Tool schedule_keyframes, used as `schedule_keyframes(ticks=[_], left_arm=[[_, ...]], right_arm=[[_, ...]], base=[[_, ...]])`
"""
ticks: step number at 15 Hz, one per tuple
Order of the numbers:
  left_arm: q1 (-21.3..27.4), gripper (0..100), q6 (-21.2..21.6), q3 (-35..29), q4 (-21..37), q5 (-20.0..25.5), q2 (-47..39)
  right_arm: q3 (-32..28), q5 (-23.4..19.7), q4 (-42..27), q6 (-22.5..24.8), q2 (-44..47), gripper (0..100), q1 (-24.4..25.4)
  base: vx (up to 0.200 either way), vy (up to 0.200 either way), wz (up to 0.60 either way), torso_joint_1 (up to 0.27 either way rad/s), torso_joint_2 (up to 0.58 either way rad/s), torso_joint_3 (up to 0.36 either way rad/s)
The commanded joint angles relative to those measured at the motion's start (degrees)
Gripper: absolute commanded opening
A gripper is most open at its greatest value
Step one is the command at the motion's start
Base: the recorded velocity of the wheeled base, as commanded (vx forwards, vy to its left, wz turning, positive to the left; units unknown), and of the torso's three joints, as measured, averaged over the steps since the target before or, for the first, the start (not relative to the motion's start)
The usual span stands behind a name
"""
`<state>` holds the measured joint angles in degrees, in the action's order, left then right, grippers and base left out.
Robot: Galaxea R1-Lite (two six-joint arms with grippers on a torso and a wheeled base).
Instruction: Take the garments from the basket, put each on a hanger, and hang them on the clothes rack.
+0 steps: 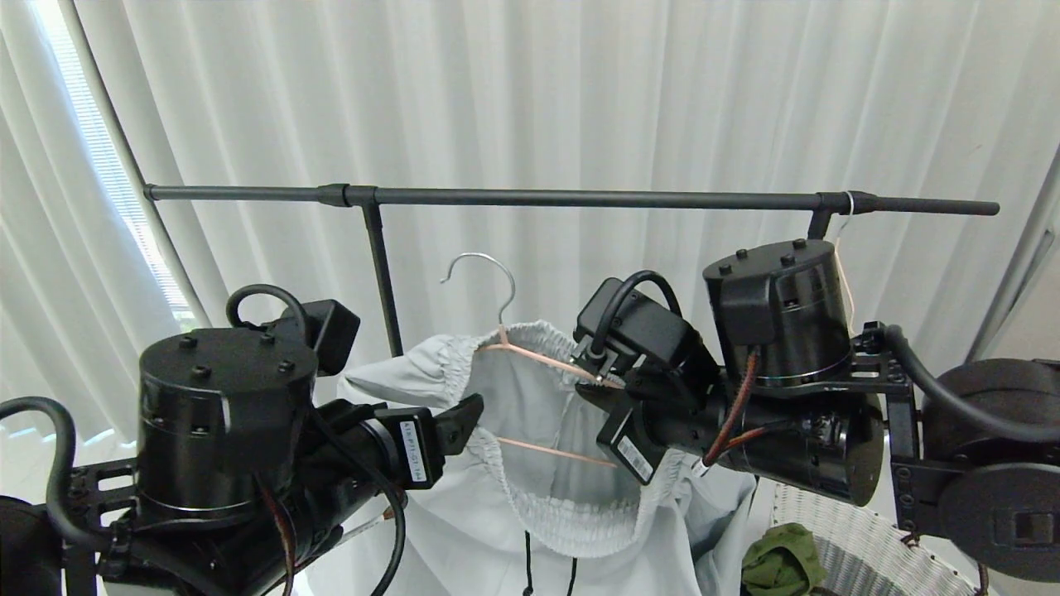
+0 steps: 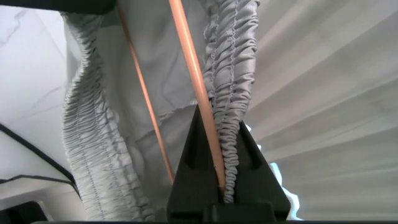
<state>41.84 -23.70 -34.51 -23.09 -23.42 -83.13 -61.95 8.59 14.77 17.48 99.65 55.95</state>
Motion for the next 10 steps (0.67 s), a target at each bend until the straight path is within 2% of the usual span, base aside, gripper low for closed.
schedule_keyframes(ticks=[1, 5, 8, 9, 10], left_arm=[[0.00, 0, -0.03, 0.94, -0.03, -0.84, -0.10], [0.09, 0, 0.32, 1.55, -0.03, -1.37, 1.48], [-0.79, 0, 11.66, 5.24, -0.03, -1.37, 6.49], [-1.41, 0, 14.21, 6.04, -0.03, -1.28, 8.16], [-2.20, 0, 14.65, 6.04, -0.03, -1.28, 8.60]], right_arm=[[0.17, 0.28, -0.01, 0.01, -0.33, 0, 0.03], [0.52, 1.51, -0.01, 0.01, -0.33, 0, 0.03], [5.61, 3.01, -0.01, 0.01, -2.44, 0, -0.14], [8.43, 3.01, -0.01, 0.01, -3.85, 0, -0.14], [11.15, 2.92, 0.08, 0.01, -5.25, 0, -0.14]], base=[[0.000, 0.000, 0.00, 0.000, 0.00, 0.000], [0.000, 0.000, 0.00, 0.000, 0.00, 0.000], [0.000, 0.000, 0.00, 0.000, 0.00, 0.000], [0.000, 0.000, 0.00, 0.000, 0.00, 0.000], [0.000, 0.000, 0.00, 0.000, 0.00, 0.000]])
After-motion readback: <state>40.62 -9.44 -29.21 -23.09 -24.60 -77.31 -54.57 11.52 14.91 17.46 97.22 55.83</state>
